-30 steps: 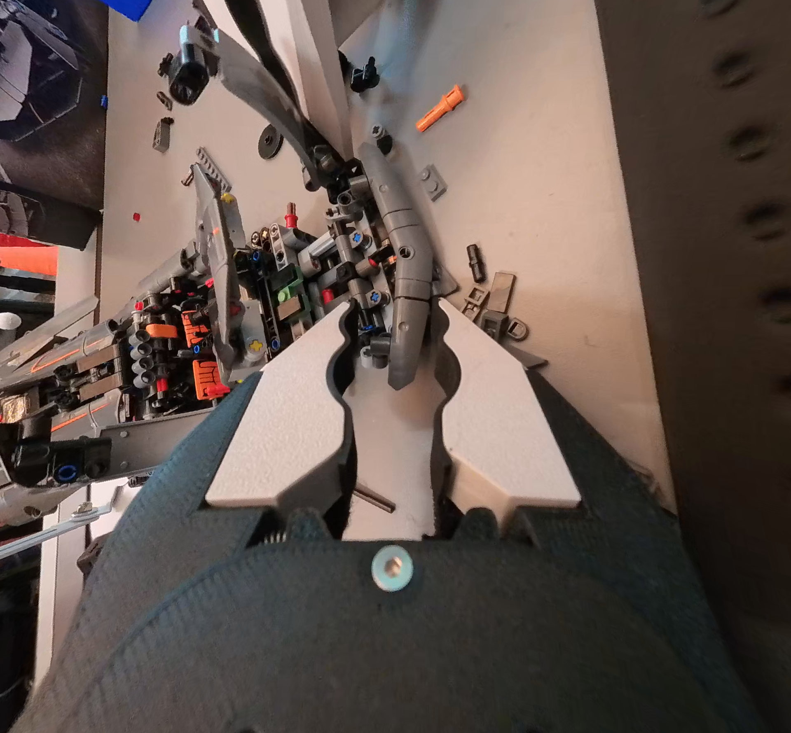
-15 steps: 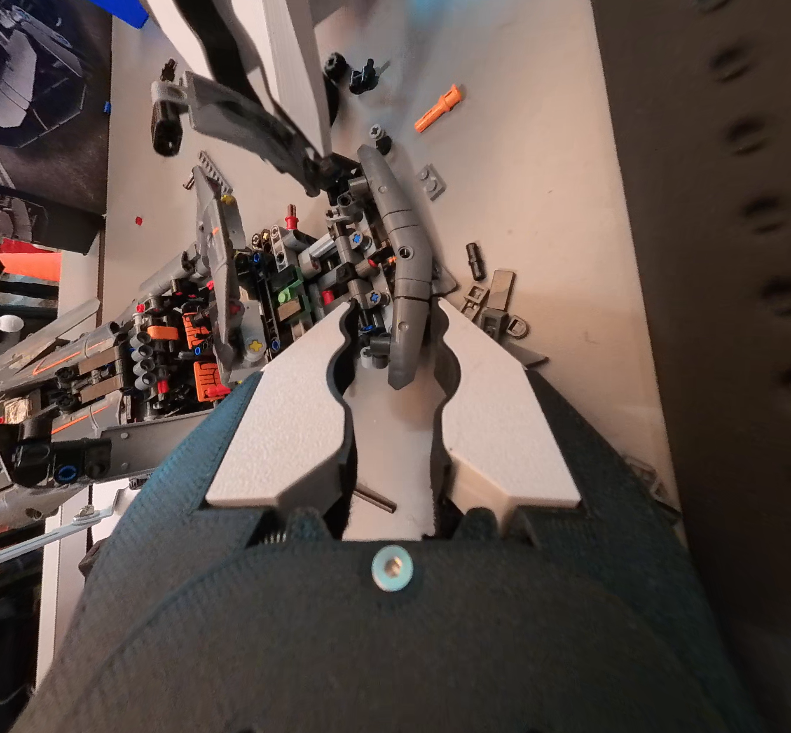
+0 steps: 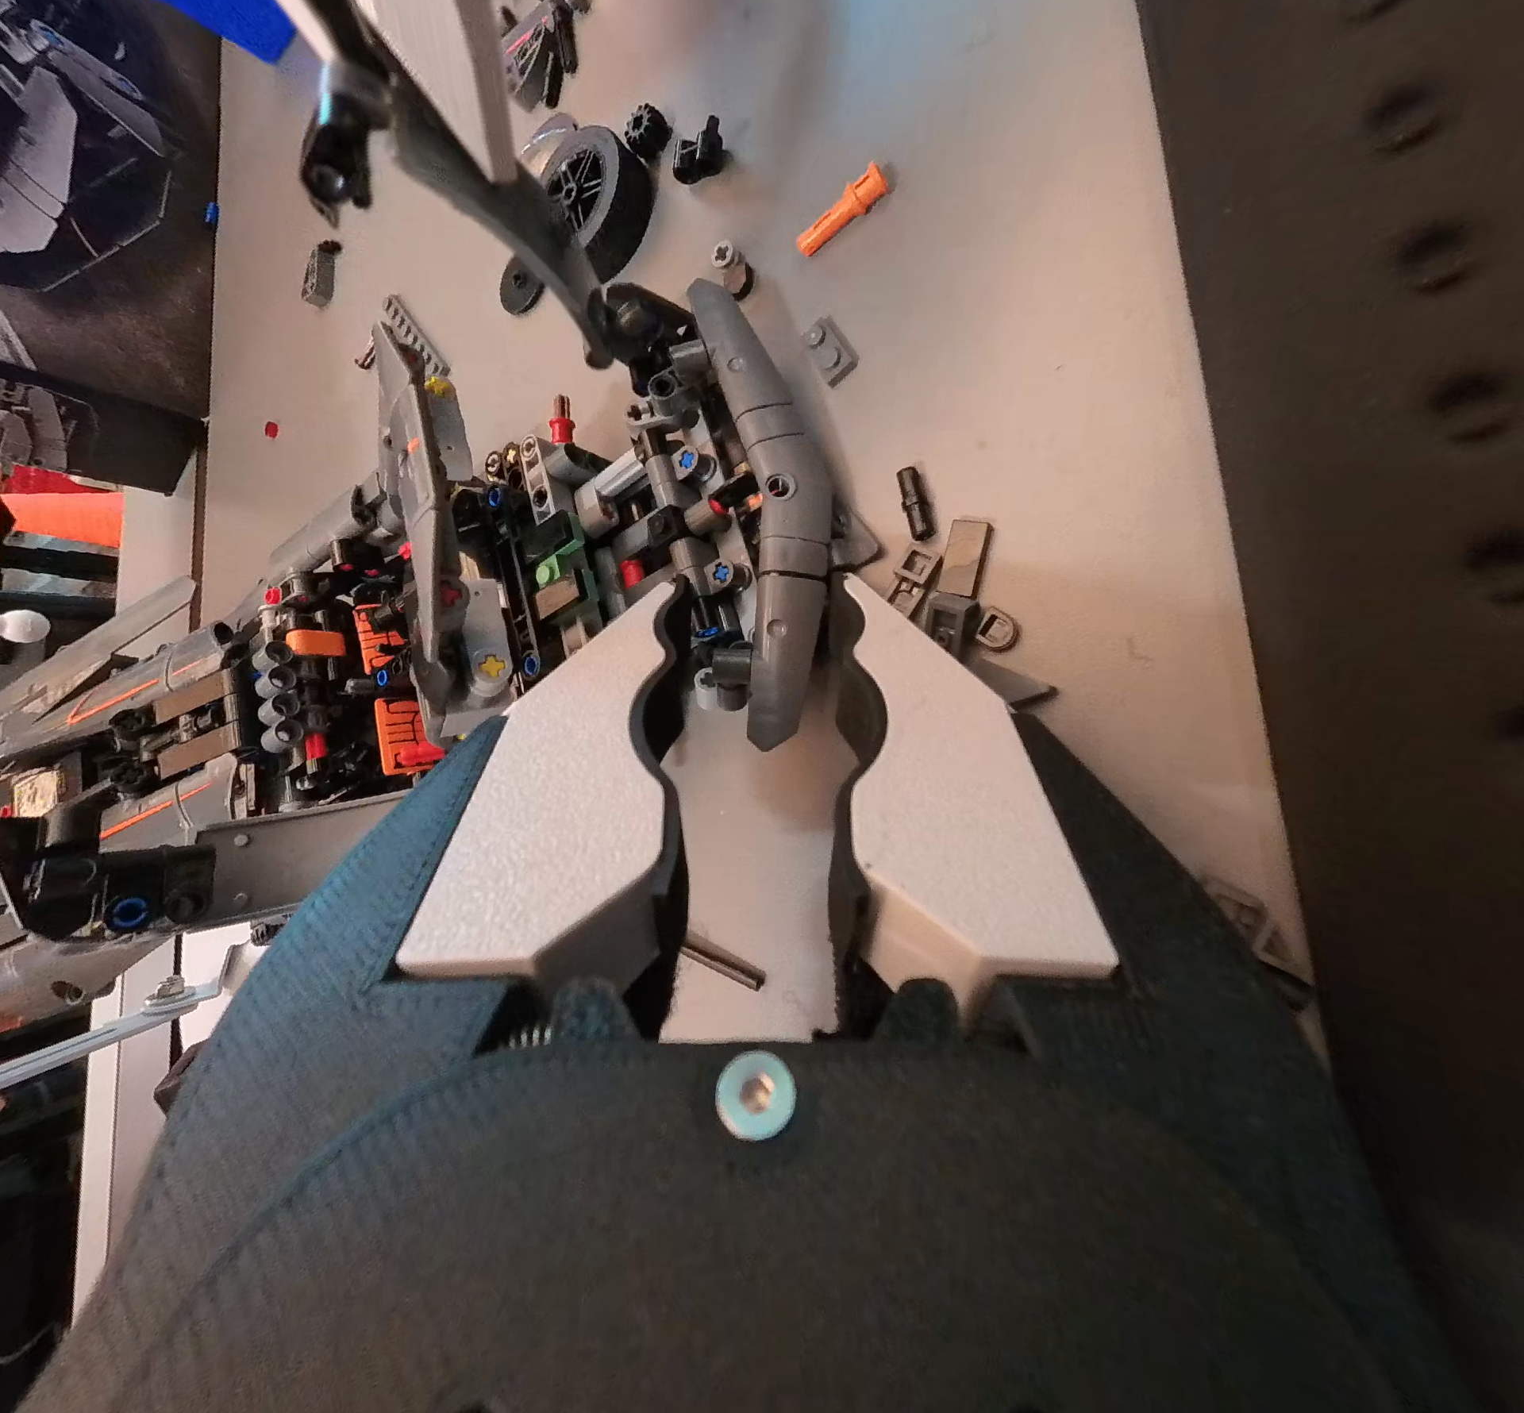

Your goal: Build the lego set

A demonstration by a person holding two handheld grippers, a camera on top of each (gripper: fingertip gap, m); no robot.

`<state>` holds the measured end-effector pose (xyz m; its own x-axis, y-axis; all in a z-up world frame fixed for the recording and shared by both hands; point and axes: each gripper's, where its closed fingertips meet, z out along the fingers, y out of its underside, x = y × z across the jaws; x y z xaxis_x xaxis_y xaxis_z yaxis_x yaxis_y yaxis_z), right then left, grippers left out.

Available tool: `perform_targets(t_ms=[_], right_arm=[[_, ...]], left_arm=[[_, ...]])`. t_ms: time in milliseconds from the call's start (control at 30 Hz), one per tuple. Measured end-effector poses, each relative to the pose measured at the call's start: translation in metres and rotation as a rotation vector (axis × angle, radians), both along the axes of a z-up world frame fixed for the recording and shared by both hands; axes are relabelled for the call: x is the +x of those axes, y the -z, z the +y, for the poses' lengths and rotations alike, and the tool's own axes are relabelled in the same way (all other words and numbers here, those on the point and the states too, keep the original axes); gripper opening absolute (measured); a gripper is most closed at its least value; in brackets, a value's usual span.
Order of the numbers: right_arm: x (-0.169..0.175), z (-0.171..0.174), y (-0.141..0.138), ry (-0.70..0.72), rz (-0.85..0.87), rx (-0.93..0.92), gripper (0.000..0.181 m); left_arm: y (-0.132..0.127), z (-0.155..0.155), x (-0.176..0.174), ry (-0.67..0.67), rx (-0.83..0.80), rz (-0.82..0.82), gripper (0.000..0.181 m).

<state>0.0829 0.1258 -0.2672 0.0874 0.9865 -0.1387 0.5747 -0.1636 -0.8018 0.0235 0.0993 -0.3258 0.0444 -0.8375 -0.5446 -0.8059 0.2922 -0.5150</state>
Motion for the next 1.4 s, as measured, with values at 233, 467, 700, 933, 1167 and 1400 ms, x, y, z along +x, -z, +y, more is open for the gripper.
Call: perform_targets(t_ms=[233,467,700,933,1167,1400], right_arm=[[0.006,-0.015,0.008,-0.040,-0.014,0.029,0.005],[0.008,-0.023,0.017,-0.043,-0.058,0.081,0.006],[0.027,-0.021,0.027,0.075,-0.170,0.037,0.018],[0.029,-0.047,0.068,0.095,-0.374,-0.036,0.021],[0.026,-0.044,0.070,0.156,-0.398,-0.013,0.005],[0.024,-0.045,0.067,0.184,-0.353,-0.039,0.005]], left_arm=[[0.000,0.000,0.000,0.002,0.002,0.000,0.030],[0.000,0.000,0.000,0.004,0.001,-0.001,0.030],[0.000,0.000,0.000,0.005,0.004,0.000,0.030],[0.000,0.000,0.000,0.006,0.006,0.002,0.030],[0.000,-0.001,0.000,0.015,0.030,0.014,0.029],[-0.009,-0.002,0.001,0.023,0.037,-0.024,0.034]])
